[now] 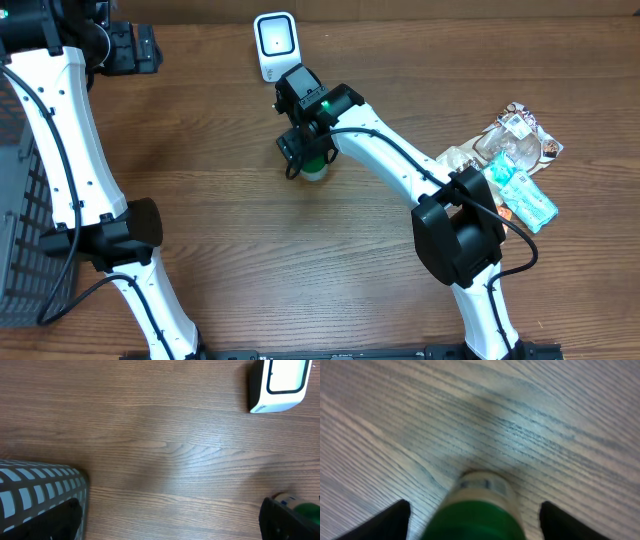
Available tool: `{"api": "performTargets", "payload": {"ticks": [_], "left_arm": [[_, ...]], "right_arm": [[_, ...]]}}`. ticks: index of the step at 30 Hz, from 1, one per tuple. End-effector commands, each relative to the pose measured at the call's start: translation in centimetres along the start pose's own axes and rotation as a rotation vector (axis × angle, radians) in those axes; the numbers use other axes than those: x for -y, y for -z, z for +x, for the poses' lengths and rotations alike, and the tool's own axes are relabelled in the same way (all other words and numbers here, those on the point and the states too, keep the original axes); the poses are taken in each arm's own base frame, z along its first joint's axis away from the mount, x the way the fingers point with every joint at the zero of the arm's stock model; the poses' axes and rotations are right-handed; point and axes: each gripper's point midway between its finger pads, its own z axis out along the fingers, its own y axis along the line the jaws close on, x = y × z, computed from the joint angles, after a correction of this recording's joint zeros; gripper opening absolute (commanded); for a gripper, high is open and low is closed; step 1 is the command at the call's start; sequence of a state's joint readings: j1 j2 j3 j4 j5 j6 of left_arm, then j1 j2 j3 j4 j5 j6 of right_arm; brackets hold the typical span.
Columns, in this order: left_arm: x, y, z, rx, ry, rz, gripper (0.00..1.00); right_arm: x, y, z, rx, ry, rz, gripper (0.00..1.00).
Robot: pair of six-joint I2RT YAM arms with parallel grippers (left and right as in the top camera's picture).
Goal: Scan the item barcode
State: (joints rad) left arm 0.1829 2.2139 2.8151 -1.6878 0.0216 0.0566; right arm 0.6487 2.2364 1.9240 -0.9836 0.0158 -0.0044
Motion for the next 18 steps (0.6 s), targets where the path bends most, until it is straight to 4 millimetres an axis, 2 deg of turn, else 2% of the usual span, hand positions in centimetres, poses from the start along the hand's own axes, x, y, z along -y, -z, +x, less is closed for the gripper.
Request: {"api": "performTargets", "payload": {"ticks": [1,6,9,13,16,18], "left_arm": [[0.3,1.6,-0.2,0.036,-0.018,-0.002,0.99],[0.3,1.6,-0.2,0.036,-0.018,-0.002,0.99],[0.3,1.6,-0.2,0.036,-0.018,-0.002,1.00],[0.3,1.6,-0.2,0.036,-0.018,-0.002,0.99],[0.3,1.6,-0.2,0.036,-0.018,-0.002,1.00],[0.3,1.6,-0.2,0.036,-0.018,-0.002,1.00]], "right_arm": [[0.3,1.4,-0.8,0.038,0.002,0.008,0.89],[0.2,3.0,-1.4,0.052,-0.004,0.007,1.00],[0.2,5.5,-1.6,0.049,-0.072,0.005,1.00],[0.1,8.2,-1.2,0.016,-0.265,-0.010,1.00],[-0.8,8.7,-1.2,0.004,-0.288,-0.069,1.00],[-0.5,8.6,-0.9,-0.008,-0.286,-0.053,1.00]]}}
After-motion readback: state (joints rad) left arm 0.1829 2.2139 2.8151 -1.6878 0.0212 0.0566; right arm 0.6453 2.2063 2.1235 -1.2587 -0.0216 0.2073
